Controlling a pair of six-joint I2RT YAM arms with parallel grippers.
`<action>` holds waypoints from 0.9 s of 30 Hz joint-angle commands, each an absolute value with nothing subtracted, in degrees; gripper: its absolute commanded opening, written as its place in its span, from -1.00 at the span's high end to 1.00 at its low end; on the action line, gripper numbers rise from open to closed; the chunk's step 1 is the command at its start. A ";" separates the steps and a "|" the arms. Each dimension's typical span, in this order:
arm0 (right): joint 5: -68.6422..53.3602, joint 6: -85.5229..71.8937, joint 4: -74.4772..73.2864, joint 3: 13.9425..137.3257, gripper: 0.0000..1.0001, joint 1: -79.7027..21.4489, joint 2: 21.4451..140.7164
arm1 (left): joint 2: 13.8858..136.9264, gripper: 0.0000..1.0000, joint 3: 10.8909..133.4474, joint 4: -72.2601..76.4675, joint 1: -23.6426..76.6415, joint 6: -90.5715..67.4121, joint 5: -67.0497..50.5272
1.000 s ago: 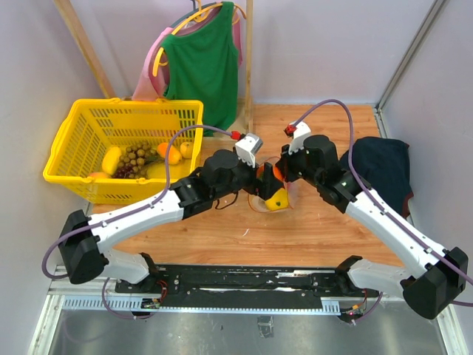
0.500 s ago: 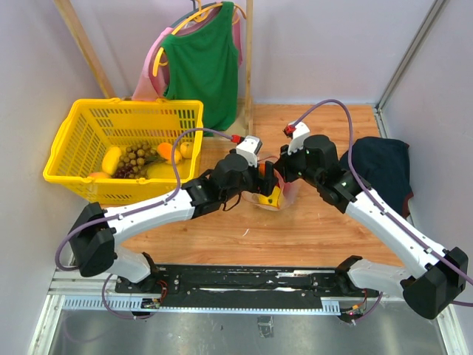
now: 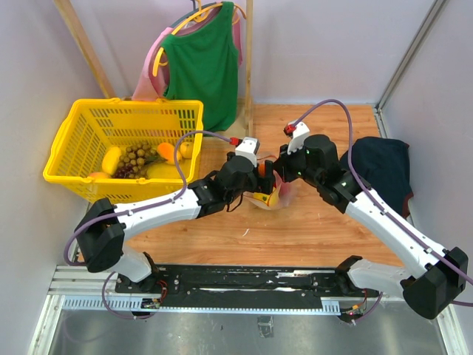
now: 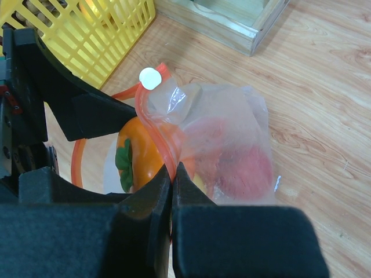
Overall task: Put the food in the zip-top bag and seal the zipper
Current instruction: Place the fake fruit in the zipper food storage bag.
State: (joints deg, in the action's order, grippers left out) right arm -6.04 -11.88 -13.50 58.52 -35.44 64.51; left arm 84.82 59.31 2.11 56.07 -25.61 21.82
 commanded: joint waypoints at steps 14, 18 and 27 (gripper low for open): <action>-7.52 -13.31 -10.54 57.46 0.99 -35.41 64.17 | 80.06 -0.99 59.42 0.01 56.73 -28.46 20.67; -7.50 -13.35 -10.63 57.33 0.99 -35.40 63.93 | 81.11 -0.99 60.01 -0.15 56.78 -28.48 19.54; -7.95 -13.45 -10.55 57.30 0.99 -35.42 64.09 | 83.35 -0.99 61.57 -0.62 56.76 -29.33 17.70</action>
State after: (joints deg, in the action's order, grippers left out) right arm -6.92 -12.84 -12.64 57.74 -35.44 64.51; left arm 81.47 59.18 -0.34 56.12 -28.23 18.92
